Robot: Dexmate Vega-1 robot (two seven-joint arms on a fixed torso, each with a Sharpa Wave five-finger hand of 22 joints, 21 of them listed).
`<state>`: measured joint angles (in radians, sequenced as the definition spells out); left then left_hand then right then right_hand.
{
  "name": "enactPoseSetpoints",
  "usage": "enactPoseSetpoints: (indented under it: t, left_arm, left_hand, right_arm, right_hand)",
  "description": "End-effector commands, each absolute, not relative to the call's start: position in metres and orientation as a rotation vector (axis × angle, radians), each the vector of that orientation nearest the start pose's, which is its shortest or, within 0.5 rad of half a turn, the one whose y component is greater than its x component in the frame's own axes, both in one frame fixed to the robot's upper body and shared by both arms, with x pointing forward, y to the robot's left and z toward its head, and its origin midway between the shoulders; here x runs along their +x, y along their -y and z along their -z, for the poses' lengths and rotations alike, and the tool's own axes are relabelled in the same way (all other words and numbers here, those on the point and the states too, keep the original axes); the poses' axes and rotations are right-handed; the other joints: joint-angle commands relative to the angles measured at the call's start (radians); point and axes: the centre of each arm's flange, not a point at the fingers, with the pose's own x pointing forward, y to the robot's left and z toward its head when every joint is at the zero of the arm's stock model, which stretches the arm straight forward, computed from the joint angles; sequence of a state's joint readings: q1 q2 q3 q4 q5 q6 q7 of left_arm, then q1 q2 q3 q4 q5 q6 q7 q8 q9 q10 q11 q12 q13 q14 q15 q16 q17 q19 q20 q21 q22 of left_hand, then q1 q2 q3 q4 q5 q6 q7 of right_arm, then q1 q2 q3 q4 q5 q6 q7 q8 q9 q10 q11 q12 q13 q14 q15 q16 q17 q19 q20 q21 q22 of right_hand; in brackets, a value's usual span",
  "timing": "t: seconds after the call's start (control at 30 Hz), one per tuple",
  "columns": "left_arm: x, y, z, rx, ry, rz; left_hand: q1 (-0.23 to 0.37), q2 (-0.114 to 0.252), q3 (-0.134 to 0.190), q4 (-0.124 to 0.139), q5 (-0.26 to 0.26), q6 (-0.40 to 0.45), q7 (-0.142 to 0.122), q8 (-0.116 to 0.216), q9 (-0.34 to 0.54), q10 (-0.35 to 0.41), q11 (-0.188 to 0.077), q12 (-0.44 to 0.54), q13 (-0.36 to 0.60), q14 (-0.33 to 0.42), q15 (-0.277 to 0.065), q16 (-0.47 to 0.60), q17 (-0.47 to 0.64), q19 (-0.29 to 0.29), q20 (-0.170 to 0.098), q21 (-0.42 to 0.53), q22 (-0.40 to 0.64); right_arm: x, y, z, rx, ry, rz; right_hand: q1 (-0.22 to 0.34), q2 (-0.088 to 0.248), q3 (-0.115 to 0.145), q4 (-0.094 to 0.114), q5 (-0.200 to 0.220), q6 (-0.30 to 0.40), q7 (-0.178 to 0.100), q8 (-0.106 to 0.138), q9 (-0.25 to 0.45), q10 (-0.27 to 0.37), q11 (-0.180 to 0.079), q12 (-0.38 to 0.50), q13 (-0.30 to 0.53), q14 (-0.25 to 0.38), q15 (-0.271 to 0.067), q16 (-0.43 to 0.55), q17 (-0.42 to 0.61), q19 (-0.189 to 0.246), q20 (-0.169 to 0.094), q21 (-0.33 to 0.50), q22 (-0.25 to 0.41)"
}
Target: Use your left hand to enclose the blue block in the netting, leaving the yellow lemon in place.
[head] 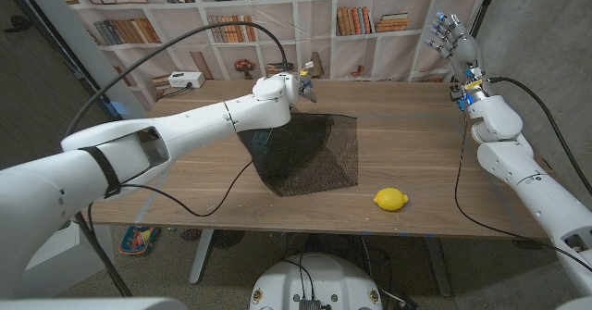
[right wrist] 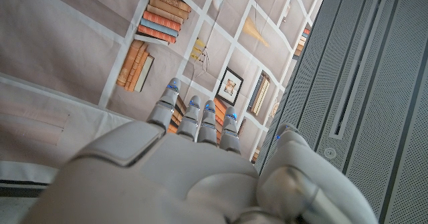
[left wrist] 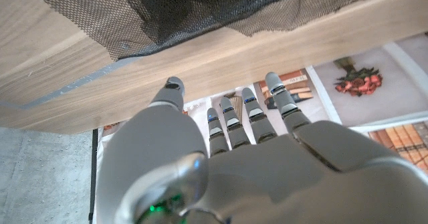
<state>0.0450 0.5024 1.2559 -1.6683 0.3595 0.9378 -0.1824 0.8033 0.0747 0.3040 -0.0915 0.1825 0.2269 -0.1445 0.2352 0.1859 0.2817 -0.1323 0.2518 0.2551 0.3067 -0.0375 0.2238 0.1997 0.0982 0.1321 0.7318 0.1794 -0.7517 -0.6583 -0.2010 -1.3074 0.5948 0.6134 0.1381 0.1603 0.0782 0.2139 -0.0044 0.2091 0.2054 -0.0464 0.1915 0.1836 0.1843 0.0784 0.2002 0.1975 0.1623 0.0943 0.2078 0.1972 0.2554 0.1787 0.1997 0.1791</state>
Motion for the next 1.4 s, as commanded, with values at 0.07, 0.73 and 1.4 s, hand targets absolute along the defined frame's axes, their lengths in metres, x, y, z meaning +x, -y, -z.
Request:
enactPoseSetpoints:
  t: [0.07, 0.73, 1.4]
  left_arm:
    - [0.644, -0.06, -0.176, 1.638, 0.372, 0.037]
    - [0.681, 0.001, -0.189, 1.977, 0.352, 0.265]
    - [0.693, 0.039, -0.162, 2.167, 0.544, 0.364]
  left_hand:
    - [-0.029, -0.027, -0.023, 0.005, 0.007, 0.012, 0.002, -0.007, 0.002, 0.007, -0.009, 0.001, -0.002, -0.027, 0.01, -0.009, 0.003, -0.014, 0.007, -0.018, 0.002]
    - [-0.03, -0.097, -0.059, -0.021, 0.034, 0.03, -0.05, -0.022, 0.004, -0.01, -0.027, -0.01, -0.006, -0.084, 0.01, -0.026, -0.002, -0.026, 0.01, -0.048, 0.001]
    - [-0.016, -0.133, -0.087, -0.029, 0.067, 0.003, -0.051, -0.038, 0.009, -0.047, -0.036, -0.022, -0.006, -0.106, -0.001, -0.022, 0.0, -0.011, -0.004, -0.07, 0.002]
  right_arm:
    - [0.568, 0.392, -0.116, -0.176, 1.093, -0.113]
    - [0.566, 0.394, -0.11, -0.173, 1.096, -0.096]
    - [0.562, 0.398, -0.106, -0.186, 1.083, -0.07]
  right_hand:
    - [-0.005, 0.002, 0.003, -0.003, -0.005, 0.007, -0.005, 0.004, 0.004, 0.007, -0.002, 0.002, 0.004, 0.009, 0.001, 0.0, 0.004, 0.006, -0.009, 0.005, 0.002]
    - [-0.005, 0.003, 0.004, -0.004, -0.005, 0.008, -0.005, 0.004, 0.004, 0.008, -0.002, 0.002, 0.004, 0.01, -0.001, 0.0, 0.004, 0.007, -0.01, 0.005, 0.002]
    - [-0.006, 0.004, 0.006, -0.004, -0.005, 0.008, -0.006, 0.003, 0.004, 0.008, -0.003, 0.002, 0.004, 0.01, 0.0, 0.0, 0.004, 0.007, -0.01, 0.005, 0.002]
